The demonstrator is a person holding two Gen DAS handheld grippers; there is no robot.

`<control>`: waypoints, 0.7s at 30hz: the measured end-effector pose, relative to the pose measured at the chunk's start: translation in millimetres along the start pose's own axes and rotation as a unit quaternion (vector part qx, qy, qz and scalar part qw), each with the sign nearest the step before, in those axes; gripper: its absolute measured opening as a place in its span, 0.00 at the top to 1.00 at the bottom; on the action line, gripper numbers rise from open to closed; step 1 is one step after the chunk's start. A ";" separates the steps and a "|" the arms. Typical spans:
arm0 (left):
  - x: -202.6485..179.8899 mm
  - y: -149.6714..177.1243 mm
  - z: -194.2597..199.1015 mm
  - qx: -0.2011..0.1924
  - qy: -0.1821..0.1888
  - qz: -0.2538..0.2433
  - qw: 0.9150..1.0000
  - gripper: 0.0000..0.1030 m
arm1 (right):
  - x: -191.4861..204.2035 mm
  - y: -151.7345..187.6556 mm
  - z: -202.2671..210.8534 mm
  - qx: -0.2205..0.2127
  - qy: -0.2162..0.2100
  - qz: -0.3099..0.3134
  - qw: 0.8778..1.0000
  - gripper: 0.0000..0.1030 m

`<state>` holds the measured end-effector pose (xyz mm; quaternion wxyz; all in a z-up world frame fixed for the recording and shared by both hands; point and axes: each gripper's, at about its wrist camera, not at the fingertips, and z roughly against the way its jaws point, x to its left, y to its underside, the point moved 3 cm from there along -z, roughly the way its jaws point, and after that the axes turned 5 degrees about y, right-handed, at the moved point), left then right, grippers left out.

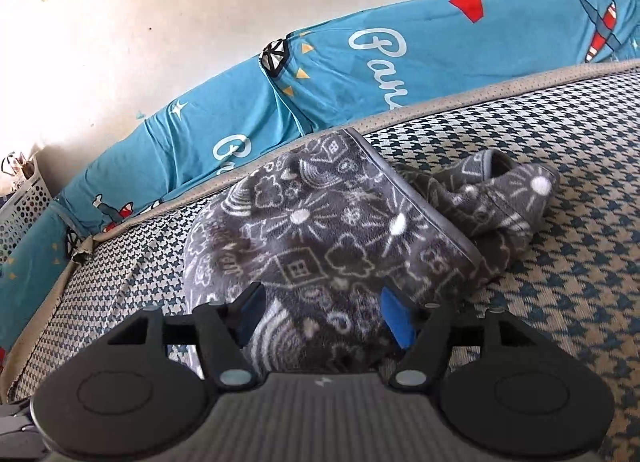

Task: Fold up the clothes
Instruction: 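Press and smooth the folded grey bundle flat with the right tool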

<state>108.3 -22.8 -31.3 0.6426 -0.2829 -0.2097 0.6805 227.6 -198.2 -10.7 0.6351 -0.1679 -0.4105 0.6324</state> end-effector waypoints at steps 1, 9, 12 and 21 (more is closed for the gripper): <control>-0.4 1.7 2.2 0.000 0.000 -0.001 1.000 0.00 | -0.5 1.3 1.9 0.000 -0.001 -0.003 1.000 0.38; -3.1 17.1 13.7 0.009 -0.011 -0.012 1.000 0.00 | -7.0 15.2 17.9 0.002 -0.013 -0.026 1.000 0.37; -3.2 20.6 18.2 0.008 -0.012 -0.014 1.000 0.00 | -8.2 18.9 21.9 0.002 -0.016 -0.034 0.999 0.36; -3.8 28.2 32.4 0.006 -0.008 -0.017 1.000 0.00 | -10.7 27.8 34.7 0.001 -0.017 -0.042 0.999 0.36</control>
